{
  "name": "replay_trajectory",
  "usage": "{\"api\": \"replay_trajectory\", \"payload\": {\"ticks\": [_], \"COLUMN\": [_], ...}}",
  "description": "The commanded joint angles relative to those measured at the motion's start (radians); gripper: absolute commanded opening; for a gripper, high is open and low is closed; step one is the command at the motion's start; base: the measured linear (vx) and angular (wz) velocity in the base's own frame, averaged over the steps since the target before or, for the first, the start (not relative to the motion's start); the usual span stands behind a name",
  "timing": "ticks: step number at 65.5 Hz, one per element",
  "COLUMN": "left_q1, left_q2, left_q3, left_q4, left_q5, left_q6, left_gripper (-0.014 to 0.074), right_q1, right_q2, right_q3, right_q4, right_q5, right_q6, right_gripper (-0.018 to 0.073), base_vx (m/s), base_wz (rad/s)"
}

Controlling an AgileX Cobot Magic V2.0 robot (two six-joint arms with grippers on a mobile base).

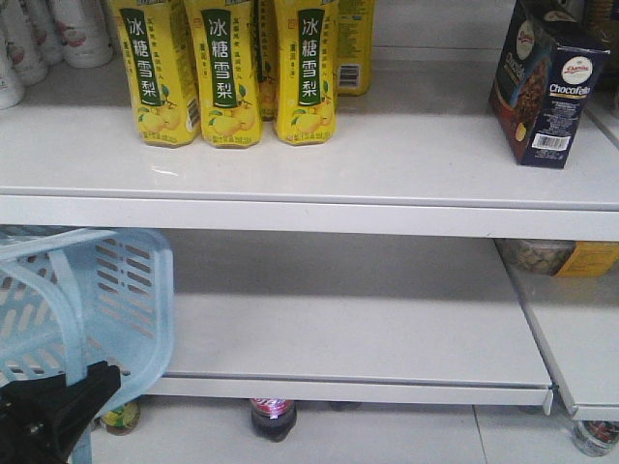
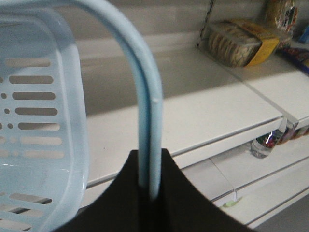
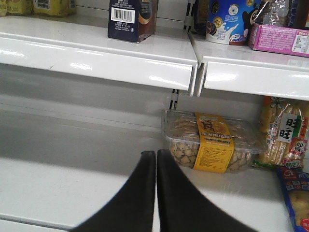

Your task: Left arm holds basket, right arm returns cookies

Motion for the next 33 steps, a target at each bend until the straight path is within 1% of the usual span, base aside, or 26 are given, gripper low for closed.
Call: {"api": "replay_trajectory", "payload": {"ticks": [1,3,5,8,12,17,22,26,27,30,32,33], "left_q1": [0.001,0.001,0.001,0.002,0.003,0.021,0.074,0.143,0.157,0.208,0.235,0.255], "left_q2": [-0.070,-0.093,-0.115,-0.144,-0.173,-0.213,-0.262,-0.307,-0.315,-0.339,-0.351,-0.360], "left_q3": [0.024,0.048,0.071,0.102,0.135,0.174,0.196,0.208,0.209,0.209,0.209,0.209], "left_q4": [0.228,0.283,0.320,0.373,0.418,0.430,0.437,0.471,0.484,0.556,0.598,0.632], "left_q5": [-0.115,-0.134,-0.150,-0.179,-0.214,-0.237,-0.213,-0.174,-0.161,-0.118,-0.090,-0.079], "left_q6": [-0.193,-0.252,-0.303,-0.357,-0.398,-0.417,-0.417,-0.420,-0.427,-0.458,-0.489,-0.517], "left_gripper": [-0.0006,-0.0006,-0.0006,-0.0006,-0.0006,-0.0006,-0.0006,-0.0006,-0.0006,-0.0006,-0.0006,-0.0006], "right_q1": [-0.001,-0.001,-0.001,-0.001,-0.001,-0.001,-0.001,-0.001,-0.001,-0.001,-0.001,-0.001], "right_q2": [0.001,0.001,0.001,0.001,0.001,0.001,0.001,0.001,0.001,0.001,0.001,0.001], "right_q3": [-0.025,-0.025,-0.025,-0.025,-0.025,-0.025,-0.025,-0.025,-0.025,-0.025,-0.025,-0.025], "right_q4": [-0.026,-0.026,-0.026,-0.026,-0.026,-0.026,-0.026,-0.026,-0.026,-0.026,-0.026,-0.026], "right_q5": [-0.061,-0.061,-0.061,-0.061,-0.061,-0.061,-0.061,-0.061,-0.061,-0.061,-0.061,-0.061], "right_q6": [-0.011,-0.011,-0.011,-0.011,-0.011,-0.011,-0.011,-0.011,-0.011,-0.011,-0.011,-0.011], "right_gripper": [-0.0008,-0.0008,-0.0008,-0.0008,-0.0008,-0.0008,-0.0008,-0.0008,-0.0008,-0.0008,-0.0008,-0.0008], "base_vx": [0.00,0.00,0.00,0.00,0.00,0.00,0.00,0.00,0.00,0.00,0.00,0.00], "base_wz": [0.00,0.00,0.00,0.00,0.00,0.00,0.00,0.00,0.00,0.00,0.00,0.00]}}
